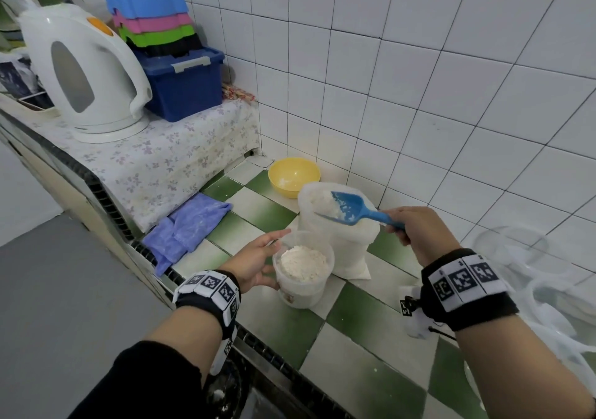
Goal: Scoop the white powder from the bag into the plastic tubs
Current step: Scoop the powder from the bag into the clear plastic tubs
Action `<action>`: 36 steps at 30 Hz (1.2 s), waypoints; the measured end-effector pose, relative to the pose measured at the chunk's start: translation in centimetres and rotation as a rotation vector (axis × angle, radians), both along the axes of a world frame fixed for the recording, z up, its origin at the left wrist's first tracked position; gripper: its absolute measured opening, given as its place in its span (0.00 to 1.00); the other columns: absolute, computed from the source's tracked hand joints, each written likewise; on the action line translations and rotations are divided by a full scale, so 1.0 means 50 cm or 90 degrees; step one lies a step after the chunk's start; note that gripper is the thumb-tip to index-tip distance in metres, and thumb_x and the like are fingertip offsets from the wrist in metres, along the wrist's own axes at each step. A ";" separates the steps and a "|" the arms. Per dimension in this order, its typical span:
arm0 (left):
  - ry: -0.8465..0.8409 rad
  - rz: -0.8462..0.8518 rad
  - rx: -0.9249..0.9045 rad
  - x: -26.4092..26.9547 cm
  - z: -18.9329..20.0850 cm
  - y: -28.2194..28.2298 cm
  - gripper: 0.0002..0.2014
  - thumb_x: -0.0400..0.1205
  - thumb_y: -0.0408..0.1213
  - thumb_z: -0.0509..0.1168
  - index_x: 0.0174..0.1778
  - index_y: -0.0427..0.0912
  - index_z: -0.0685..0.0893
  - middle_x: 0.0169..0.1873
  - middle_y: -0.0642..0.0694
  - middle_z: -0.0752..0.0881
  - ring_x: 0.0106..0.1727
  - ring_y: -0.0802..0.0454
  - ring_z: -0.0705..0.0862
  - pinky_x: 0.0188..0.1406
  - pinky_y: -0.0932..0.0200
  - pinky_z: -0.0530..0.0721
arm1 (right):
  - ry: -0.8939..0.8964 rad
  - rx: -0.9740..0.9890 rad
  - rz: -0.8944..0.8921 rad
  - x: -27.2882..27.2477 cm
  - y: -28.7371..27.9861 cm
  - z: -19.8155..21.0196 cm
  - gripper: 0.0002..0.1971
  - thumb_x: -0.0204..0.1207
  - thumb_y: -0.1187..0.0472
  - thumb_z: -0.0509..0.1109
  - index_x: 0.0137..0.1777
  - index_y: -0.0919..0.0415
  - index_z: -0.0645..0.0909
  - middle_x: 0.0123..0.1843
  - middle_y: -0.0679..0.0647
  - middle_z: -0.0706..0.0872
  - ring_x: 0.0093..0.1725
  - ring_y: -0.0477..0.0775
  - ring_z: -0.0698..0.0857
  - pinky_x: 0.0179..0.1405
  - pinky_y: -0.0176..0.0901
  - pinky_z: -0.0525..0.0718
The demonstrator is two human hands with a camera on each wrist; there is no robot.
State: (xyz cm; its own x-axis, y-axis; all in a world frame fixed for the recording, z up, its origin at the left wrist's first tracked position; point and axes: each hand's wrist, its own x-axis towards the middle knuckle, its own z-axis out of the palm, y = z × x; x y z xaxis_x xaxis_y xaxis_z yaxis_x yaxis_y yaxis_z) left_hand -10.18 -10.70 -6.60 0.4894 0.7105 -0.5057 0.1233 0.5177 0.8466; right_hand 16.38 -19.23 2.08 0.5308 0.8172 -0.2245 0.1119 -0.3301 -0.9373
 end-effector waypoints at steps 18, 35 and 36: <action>-0.001 0.010 -0.012 0.002 0.003 -0.013 0.15 0.90 0.39 0.55 0.71 0.55 0.78 0.65 0.44 0.85 0.54 0.38 0.89 0.42 0.40 0.90 | -0.588 0.132 0.247 -0.126 -0.082 -0.079 0.12 0.76 0.74 0.65 0.53 0.62 0.86 0.46 0.55 0.78 0.48 0.56 0.78 0.49 0.41 0.74; 0.027 -0.004 0.011 0.001 0.007 -0.010 0.15 0.90 0.37 0.55 0.69 0.56 0.79 0.63 0.44 0.86 0.50 0.40 0.89 0.44 0.39 0.89 | -0.129 0.116 -0.067 -0.053 -0.047 -0.053 0.10 0.84 0.62 0.59 0.50 0.54 0.82 0.38 0.53 0.83 0.34 0.48 0.75 0.35 0.38 0.74; 0.029 -0.006 0.014 0.001 0.007 -0.009 0.15 0.90 0.37 0.56 0.69 0.56 0.79 0.63 0.44 0.87 0.49 0.40 0.90 0.44 0.39 0.89 | -0.136 0.106 -0.082 -0.048 -0.039 -0.056 0.10 0.84 0.61 0.58 0.50 0.54 0.82 0.38 0.53 0.83 0.34 0.48 0.75 0.35 0.39 0.73</action>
